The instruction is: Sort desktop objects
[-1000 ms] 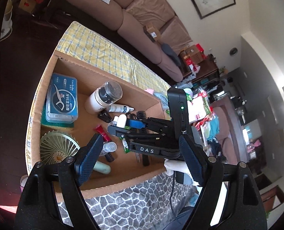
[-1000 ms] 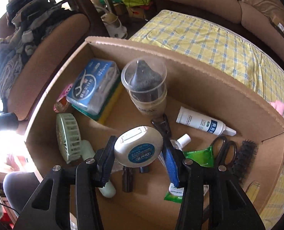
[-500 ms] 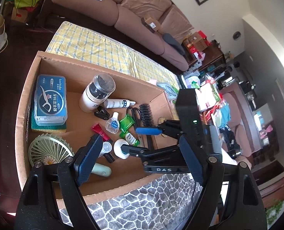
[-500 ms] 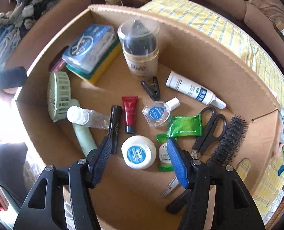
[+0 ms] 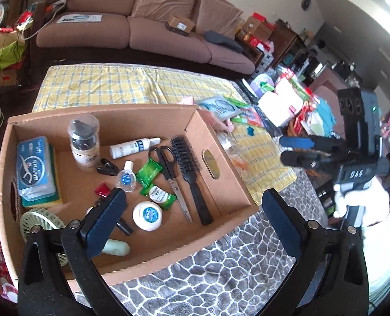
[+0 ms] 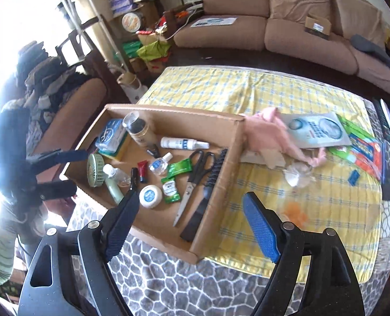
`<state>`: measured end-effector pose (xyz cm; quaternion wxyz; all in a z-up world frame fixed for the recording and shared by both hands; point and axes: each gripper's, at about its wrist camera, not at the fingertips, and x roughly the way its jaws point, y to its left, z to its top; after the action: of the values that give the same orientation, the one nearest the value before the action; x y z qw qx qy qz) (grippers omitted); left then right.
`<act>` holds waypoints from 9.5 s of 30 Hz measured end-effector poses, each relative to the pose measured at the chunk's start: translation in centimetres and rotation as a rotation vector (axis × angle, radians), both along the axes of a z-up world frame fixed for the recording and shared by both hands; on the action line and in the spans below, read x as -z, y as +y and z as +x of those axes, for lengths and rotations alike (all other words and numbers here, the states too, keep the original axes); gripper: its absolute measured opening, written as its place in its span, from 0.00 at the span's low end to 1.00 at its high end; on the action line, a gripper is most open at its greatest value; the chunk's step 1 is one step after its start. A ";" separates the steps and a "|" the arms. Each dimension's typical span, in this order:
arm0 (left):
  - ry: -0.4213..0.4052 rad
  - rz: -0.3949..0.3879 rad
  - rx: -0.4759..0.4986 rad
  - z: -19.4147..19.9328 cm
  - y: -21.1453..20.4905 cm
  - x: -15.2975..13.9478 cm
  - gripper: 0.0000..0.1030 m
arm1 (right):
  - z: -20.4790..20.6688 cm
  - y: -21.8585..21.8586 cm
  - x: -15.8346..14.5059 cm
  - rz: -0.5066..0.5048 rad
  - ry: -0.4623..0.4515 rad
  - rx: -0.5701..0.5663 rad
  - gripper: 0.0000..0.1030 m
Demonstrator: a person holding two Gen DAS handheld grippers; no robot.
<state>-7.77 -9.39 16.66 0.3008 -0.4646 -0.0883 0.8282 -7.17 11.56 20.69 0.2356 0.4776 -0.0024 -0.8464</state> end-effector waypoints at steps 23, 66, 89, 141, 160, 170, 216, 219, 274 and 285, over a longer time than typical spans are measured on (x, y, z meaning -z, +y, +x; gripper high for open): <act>0.136 -0.514 0.301 -1.1 32.6 8.3 0.85 | 4.3 26.5 7.0 -0.195 -0.034 0.438 0.86; 0.147 -0.106 0.016 -1.1 11.2 -3.0 0.46 | -12.3 25.7 13.4 -0.080 -0.045 0.430 0.15; 0.121 -0.087 -0.045 -1.7 4.3 -1.7 0.46 | -15.9 24.1 16.8 0.164 -0.072 0.411 0.11; 0.003 -0.314 0.000 -5.1 4.1 5.0 0.71 | -3.0 0.8 2.2 -0.076 0.025 0.034 0.46; 0.169 -0.321 0.250 -0.9 24.7 1.9 1.00 | 2.6 26.7 4.2 0.004 0.022 0.469 0.68; 0.087 -0.475 0.195 -6.0 33.2 8.5 0.89 | 0.1 33.6 8.8 -0.002 0.018 0.576 0.68; 0.183 -0.100 0.114 -3.4 21.4 -9.9 0.02 | 3.4 19.0 -3.4 -0.116 0.204 0.257 0.31; 0.217 -0.116 0.099 -2.3 19.0 -11.7 0.02 | 4.2 16.3 -5.1 -0.106 0.215 0.213 0.31; 0.190 -0.782 0.750 0.9 28.9 9.1 0.03 | 6.6 16.8 3.4 -0.185 0.065 0.180 0.31; 0.180 -0.448 0.497 -0.8 18.9 -2.8 0.03 | 6.4 12.1 -0.5 -0.181 0.101 0.108 0.31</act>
<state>-8.61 9.46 19.49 0.3907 -0.4515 0.2383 0.7660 -0.74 23.62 21.14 0.2315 0.4104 -0.0926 -0.8772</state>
